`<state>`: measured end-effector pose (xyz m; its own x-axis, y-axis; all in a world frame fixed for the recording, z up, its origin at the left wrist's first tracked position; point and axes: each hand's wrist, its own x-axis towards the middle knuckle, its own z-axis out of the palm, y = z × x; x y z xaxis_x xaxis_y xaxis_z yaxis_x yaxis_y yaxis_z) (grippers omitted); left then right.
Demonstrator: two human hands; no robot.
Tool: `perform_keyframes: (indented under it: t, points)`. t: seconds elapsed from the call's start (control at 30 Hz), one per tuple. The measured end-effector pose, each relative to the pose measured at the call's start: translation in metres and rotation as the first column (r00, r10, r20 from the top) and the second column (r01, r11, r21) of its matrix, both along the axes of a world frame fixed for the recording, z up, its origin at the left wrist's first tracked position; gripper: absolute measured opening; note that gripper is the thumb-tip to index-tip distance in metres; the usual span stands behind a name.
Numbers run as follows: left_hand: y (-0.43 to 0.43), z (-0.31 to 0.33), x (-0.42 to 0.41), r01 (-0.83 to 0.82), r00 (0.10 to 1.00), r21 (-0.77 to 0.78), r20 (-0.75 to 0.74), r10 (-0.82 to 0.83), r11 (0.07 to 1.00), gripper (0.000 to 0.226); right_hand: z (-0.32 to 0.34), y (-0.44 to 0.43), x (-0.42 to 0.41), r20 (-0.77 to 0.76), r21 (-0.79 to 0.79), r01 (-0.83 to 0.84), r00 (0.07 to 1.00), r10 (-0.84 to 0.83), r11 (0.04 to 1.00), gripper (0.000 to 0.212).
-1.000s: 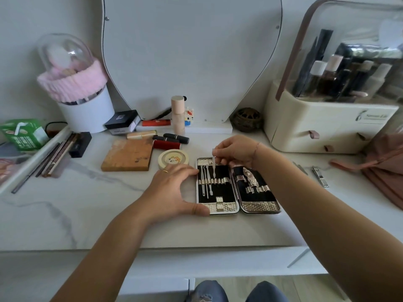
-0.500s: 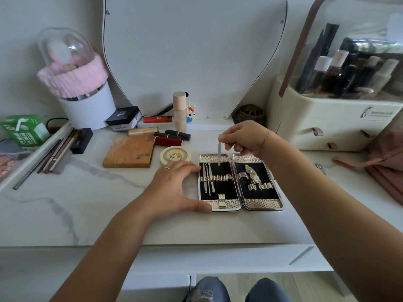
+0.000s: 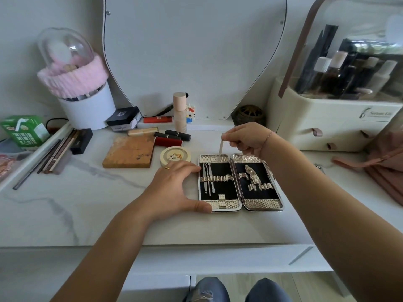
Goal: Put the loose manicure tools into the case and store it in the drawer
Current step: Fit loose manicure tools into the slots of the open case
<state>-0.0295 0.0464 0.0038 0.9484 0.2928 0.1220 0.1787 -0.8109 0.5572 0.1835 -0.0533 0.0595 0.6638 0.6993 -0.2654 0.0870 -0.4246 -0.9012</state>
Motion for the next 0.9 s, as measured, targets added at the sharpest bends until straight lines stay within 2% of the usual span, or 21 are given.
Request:
perform_keyframes:
  t: [0.67,0.9]
  points:
    - [0.000,-0.002,0.000,0.002,1.000,0.010,-0.008,-0.002,1.000,0.107,-0.009,0.008,-0.007,-0.030,-0.173,-0.154,0.988,0.151,0.973,0.012]
    - [0.001,-0.001,0.000,-0.001,1.000,0.013,-0.011,0.002,1.000,0.109,-0.012,0.006,-0.008,-0.040,-0.172,-0.175,0.985,0.171,0.969,0.018]
